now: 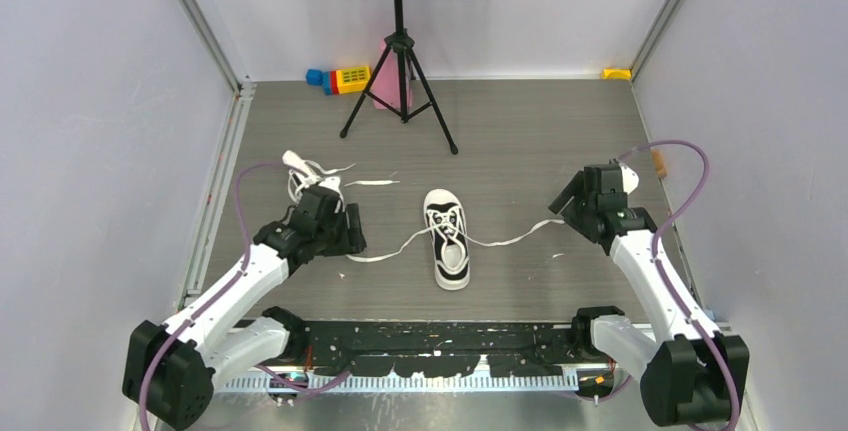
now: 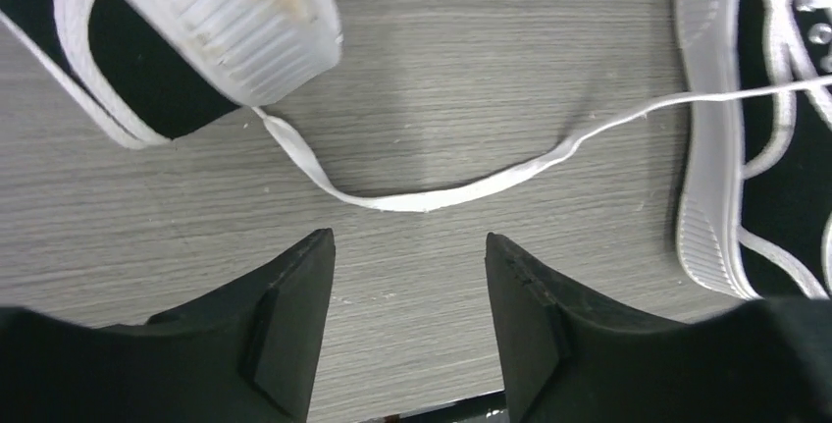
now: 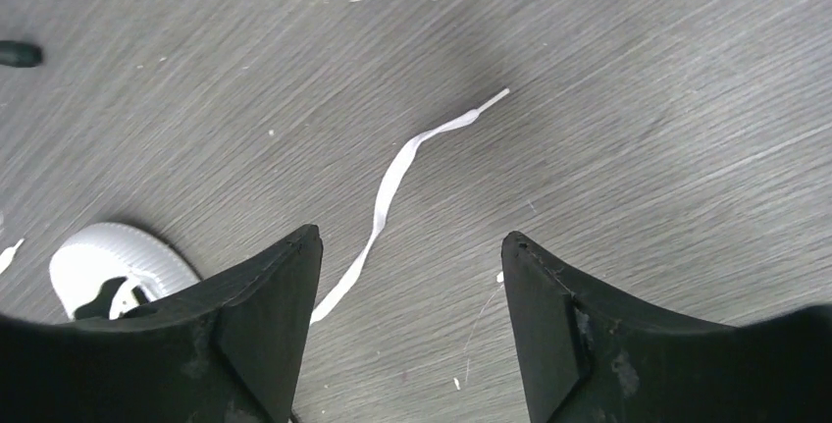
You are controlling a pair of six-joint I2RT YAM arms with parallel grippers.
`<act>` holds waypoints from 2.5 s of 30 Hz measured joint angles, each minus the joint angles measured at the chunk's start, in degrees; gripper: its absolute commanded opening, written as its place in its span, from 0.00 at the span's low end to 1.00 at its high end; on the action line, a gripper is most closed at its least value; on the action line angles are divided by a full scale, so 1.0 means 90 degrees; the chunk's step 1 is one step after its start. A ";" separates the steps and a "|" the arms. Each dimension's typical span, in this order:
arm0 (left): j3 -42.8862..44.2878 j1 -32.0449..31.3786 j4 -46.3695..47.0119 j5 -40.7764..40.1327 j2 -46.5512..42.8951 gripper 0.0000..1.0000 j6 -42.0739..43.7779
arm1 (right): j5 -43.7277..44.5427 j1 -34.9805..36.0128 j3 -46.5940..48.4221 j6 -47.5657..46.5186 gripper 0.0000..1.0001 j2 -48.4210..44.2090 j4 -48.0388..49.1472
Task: Tie the shoes
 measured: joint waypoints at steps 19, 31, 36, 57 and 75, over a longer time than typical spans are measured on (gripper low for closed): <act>0.1365 -0.1360 0.0804 0.0775 0.2591 0.62 0.2108 | -0.2174 -0.0017 0.0454 -0.0697 0.81 -0.0680 -0.0126; 0.1909 -0.1756 0.0867 0.0811 0.3543 0.48 0.2550 | -0.2720 -0.0017 0.0449 -0.0695 0.79 -0.0753 -0.0034; 0.2076 -0.1787 0.0976 0.0770 0.3900 0.34 0.2620 | -0.2805 -0.0017 0.0442 -0.0670 0.78 -0.0753 0.0022; 0.2023 -0.1780 0.1661 0.0916 0.3667 0.00 0.2414 | -0.3602 0.0175 0.0389 -0.0646 0.64 -0.0372 0.0374; 0.1214 -0.1234 0.4029 0.2035 0.2732 0.00 0.0940 | -0.4226 0.2861 0.1501 -0.0850 0.44 0.2356 0.2339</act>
